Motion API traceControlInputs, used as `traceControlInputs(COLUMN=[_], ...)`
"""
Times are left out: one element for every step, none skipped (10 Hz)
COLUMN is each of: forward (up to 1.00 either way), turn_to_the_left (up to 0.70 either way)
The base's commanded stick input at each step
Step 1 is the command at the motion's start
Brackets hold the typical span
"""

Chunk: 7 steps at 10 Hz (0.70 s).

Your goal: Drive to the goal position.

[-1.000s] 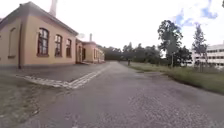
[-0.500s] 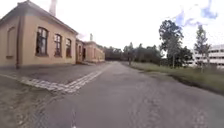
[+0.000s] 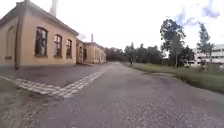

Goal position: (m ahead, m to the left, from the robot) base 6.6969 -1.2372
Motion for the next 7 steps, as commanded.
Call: traceControlInputs(forward=[0.70,0.70,0.70,0.70,0.70,0.70,0.70], turn_to_the_left=[0.00,0.00,0.00,-0.01,-0.05,-0.09,-0.28])
